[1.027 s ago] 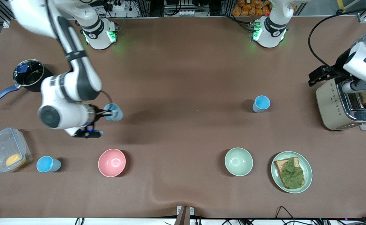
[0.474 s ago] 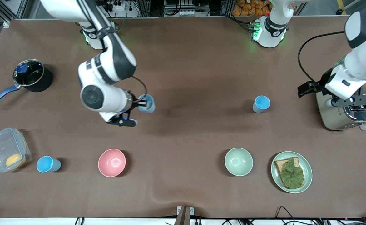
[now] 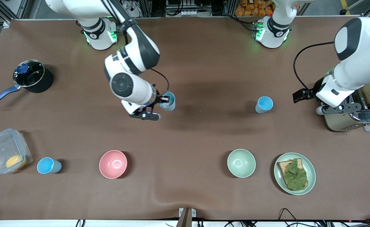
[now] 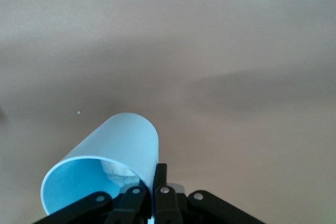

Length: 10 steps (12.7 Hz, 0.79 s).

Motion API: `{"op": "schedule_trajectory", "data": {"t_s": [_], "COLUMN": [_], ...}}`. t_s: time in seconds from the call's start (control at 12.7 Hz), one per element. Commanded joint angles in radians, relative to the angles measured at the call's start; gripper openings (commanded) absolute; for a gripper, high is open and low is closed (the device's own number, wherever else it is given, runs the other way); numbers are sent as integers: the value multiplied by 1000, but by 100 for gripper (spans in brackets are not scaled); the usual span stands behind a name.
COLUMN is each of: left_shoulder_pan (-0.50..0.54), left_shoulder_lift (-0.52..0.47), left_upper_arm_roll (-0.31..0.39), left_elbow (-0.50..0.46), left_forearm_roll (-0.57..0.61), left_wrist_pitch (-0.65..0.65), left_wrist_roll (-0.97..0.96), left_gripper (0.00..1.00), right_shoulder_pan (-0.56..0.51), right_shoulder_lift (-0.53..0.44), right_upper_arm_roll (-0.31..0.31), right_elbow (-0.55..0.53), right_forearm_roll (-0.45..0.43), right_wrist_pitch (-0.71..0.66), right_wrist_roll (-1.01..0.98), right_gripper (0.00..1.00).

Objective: Stack blue cups with both arms
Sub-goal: 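Carry the cup to table middle while the left gripper grasps another cup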

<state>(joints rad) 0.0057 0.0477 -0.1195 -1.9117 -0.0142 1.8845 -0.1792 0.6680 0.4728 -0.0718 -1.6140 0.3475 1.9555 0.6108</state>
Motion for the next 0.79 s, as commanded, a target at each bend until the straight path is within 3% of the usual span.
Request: {"op": "schedule_trajectory", "data": {"t_s": [0.0,0.32,0.55,0.63,0.71], "left_shoulder_pan": [-12,-39,-68,-82,-101], "left_shoulder_lift": [20,50,86,98,104], "left_upper_arm_roll": [-3,-5,-8,-8,-8], "left_elbow": [-9,-35,-55,-61,-75], "left_forearm_roll": [-18,-55,-70,-85,-107], "left_wrist_pitch": [36,102,156,174,195], "left_wrist_roll": [4,4,-9,-12,-20], "left_gripper": [100,100,100,100,100], "right_shoulder_pan": [48,129,148,154,156], "right_shoulder_lift": [62,144,161,173,179], "right_upper_arm_roll": [-11,-10,-10,-10,-10], "right_elbow": [13,13,14,14,17], "right_forearm_roll": [18,22,25,25,25], "right_wrist_pitch": [74,255,267,270,275], "right_wrist_roll": [36,90,109,109,109], "right_gripper": [0,0,0,7,7]}}
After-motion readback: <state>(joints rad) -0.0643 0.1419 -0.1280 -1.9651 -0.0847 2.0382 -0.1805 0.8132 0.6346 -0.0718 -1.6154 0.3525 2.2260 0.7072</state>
